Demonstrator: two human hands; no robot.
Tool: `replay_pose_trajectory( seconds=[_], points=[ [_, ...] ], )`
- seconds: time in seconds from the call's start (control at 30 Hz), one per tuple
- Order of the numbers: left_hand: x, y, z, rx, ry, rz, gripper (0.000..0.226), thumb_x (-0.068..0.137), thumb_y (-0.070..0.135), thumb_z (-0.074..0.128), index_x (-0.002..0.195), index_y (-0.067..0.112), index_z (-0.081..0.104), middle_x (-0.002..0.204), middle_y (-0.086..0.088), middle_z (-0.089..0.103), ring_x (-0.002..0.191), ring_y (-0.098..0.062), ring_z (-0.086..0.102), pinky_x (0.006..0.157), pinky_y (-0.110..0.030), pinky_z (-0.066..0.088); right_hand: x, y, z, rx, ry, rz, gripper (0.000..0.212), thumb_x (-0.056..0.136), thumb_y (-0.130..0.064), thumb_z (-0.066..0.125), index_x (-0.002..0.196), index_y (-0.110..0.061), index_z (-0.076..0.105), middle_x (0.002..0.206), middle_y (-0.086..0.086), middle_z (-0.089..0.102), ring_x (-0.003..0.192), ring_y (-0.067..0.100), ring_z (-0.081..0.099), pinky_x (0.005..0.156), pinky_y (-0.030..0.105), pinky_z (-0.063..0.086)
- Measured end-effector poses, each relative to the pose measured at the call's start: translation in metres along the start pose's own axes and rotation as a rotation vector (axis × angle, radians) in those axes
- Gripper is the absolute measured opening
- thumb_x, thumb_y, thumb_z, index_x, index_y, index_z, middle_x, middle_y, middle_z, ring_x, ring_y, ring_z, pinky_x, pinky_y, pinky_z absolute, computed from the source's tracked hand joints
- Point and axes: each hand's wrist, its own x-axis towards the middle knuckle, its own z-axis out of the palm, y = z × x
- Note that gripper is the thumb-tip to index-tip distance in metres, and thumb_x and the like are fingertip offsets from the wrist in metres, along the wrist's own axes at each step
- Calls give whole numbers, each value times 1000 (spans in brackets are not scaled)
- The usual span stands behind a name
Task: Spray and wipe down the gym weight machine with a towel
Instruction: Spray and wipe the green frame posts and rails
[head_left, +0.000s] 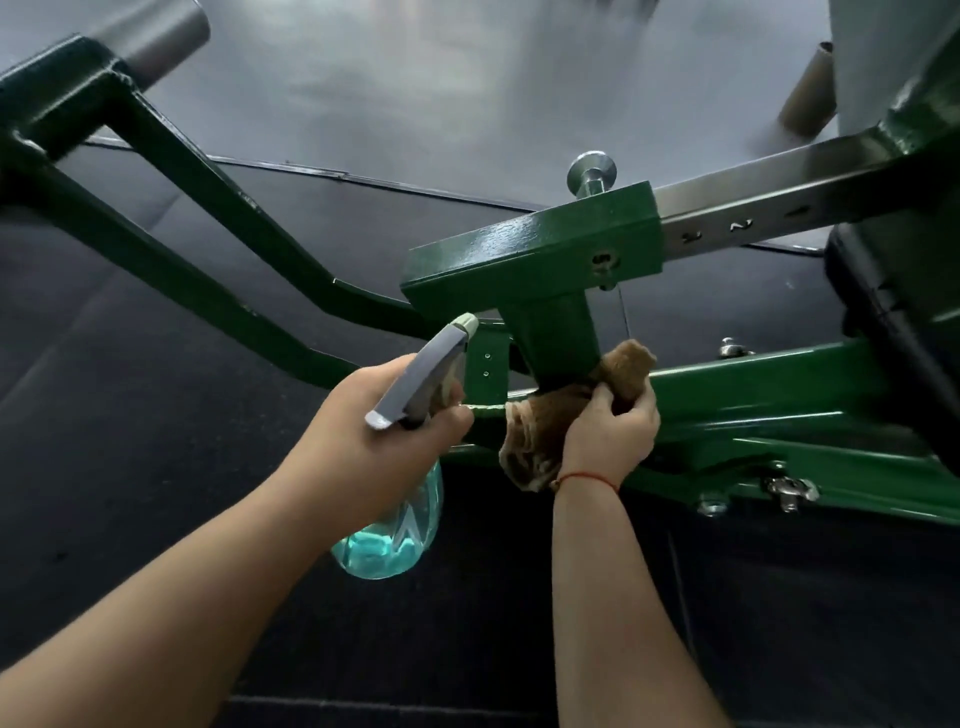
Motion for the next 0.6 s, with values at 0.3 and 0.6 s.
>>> replay_pose_trajectory(
  seconds=[0.3, 0.6],
  points=[
    [11, 33, 9, 24, -73, 63, 8, 90, 20, 72, 87, 14, 69, 78, -17, 65, 68, -30, 61, 61, -32, 49, 19, -59, -10, 167, -378, -1, 67, 71, -32, 59, 137, -40, 58, 136, -8, 60, 130, 26, 48, 107, 46, 46],
    [4, 27, 18, 21, -84, 36, 15, 92, 20, 70, 83, 8, 68, 76, -20, 62, 61, -17, 55, 56, -26, 46, 0, -14, -6, -135, -159, -22, 53, 98, -16, 53, 149, -26, 45, 164, -1, 24, 140, 35, 28, 115, 44, 28]
  ],
)
